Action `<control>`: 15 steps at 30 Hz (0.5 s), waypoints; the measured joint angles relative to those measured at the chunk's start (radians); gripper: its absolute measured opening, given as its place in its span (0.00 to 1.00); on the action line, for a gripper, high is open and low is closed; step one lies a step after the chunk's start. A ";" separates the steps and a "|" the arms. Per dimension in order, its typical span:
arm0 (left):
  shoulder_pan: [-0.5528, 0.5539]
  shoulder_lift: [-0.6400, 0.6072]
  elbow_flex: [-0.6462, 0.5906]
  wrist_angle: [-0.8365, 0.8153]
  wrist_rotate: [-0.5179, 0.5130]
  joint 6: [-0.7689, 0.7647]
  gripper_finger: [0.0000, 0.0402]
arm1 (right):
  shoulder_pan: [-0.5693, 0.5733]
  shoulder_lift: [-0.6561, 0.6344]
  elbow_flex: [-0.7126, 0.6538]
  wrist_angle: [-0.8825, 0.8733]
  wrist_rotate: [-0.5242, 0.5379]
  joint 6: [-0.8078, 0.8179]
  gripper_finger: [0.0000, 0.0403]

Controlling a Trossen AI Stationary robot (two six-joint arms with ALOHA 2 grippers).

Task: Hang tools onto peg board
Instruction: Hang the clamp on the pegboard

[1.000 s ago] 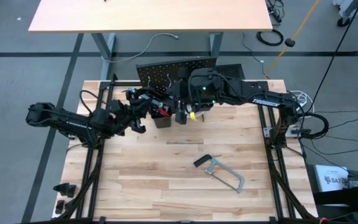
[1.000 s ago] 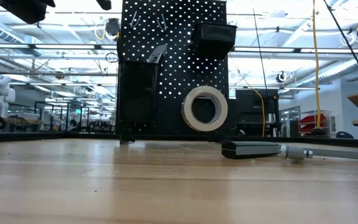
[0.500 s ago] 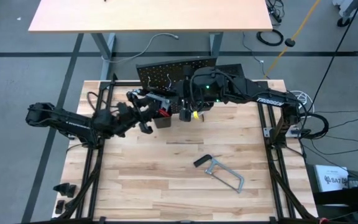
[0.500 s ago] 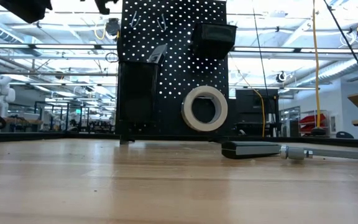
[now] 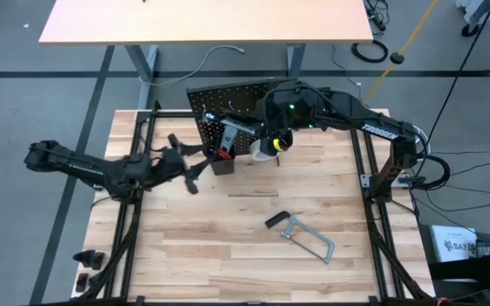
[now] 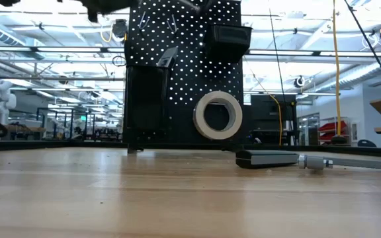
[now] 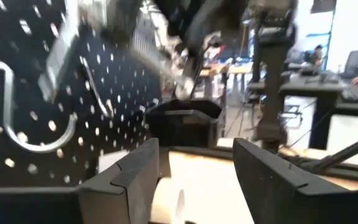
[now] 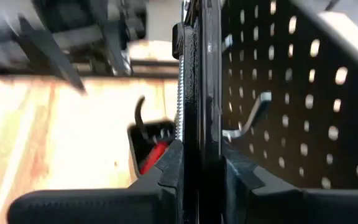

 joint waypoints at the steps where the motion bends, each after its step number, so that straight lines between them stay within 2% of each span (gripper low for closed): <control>1: -0.015 -0.027 0.000 -0.012 -0.006 0.011 0.52 | -0.005 0.003 0.000 -0.011 0.000 -0.004 0.13; 8: -0.098 -0.165 0.013 -0.081 -0.136 0.159 0.52 | -0.014 0.026 0.000 -0.065 -0.109 -0.017 0.13; 11: -0.116 -0.186 0.096 -0.164 -0.136 0.209 0.52 | -0.016 0.041 0.000 -0.087 -0.157 -0.026 0.13; 15: -0.117 -0.156 0.265 -0.408 -0.100 0.193 0.52 | -0.016 0.056 0.000 -0.074 -0.185 -0.029 0.13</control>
